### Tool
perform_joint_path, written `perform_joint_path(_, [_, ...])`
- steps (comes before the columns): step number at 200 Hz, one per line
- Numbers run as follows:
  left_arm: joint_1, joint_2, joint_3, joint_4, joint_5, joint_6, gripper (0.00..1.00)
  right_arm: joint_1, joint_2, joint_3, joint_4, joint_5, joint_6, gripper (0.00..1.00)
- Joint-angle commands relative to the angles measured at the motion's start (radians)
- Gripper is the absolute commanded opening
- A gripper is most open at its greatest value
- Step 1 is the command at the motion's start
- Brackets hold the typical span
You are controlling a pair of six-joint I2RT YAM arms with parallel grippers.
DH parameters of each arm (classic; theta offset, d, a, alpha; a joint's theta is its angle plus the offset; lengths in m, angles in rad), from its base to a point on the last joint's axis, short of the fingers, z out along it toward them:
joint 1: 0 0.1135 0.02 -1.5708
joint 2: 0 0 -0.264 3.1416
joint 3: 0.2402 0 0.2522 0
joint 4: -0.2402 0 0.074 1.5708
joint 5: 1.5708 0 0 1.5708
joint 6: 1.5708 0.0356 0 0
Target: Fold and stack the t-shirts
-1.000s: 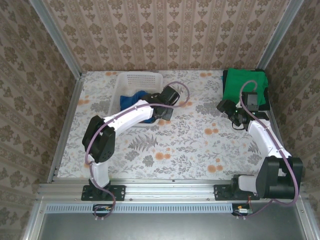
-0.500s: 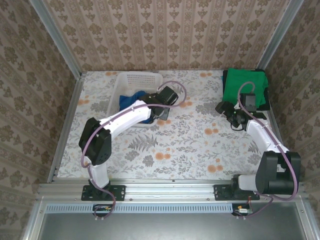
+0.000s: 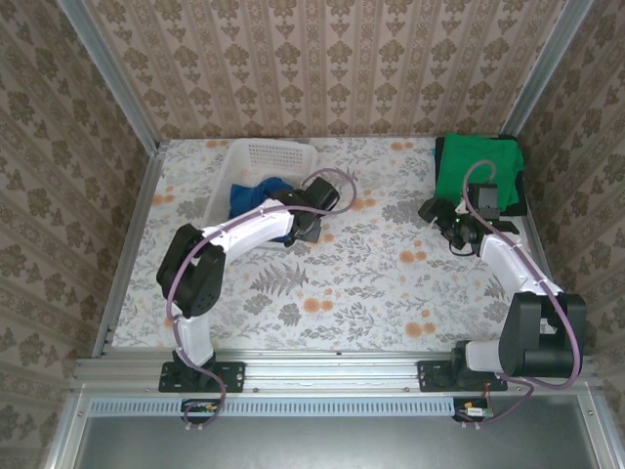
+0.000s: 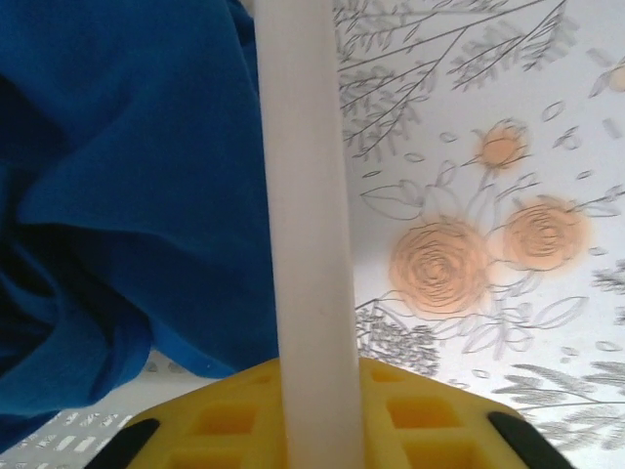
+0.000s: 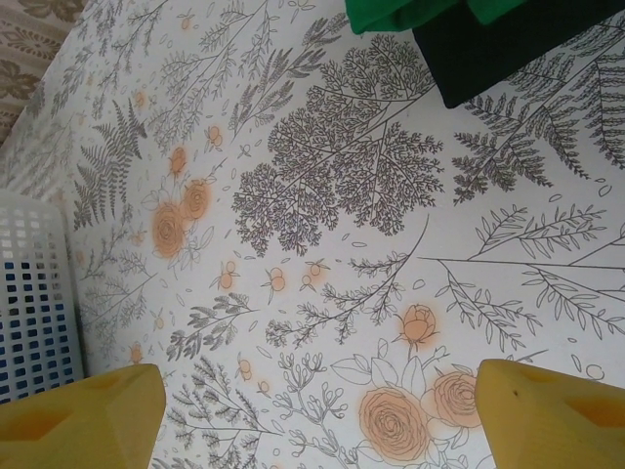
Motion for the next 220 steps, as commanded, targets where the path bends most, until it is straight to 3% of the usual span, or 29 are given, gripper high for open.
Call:
perform_joint_path(1, [0.067,-0.069,-0.054,0.016,0.004,0.067,0.16,0.005,0.006,-0.01,0.024,-0.017,0.011,0.85])
perform_joint_path(40, [0.171,-0.116,-0.105,0.06,0.026,0.153,0.05,0.007,0.013,-0.007,0.025,-0.003,0.009,0.86])
perform_joint_path(78, [0.25,-0.133,-0.116,0.093,0.029,0.253,0.0,0.007,0.033,0.008,0.012,0.003,-0.006,0.87])
perform_joint_path(158, [0.385,-0.12,-0.117,0.175,0.022,0.441,0.0,0.007,0.046,0.004,0.021,-0.005,-0.01,0.89])
perform_joint_path(220, [0.469,-0.086,-0.1,0.21,0.051,0.507,0.0,0.008,0.033,-0.007,0.017,-0.003,-0.01,0.9])
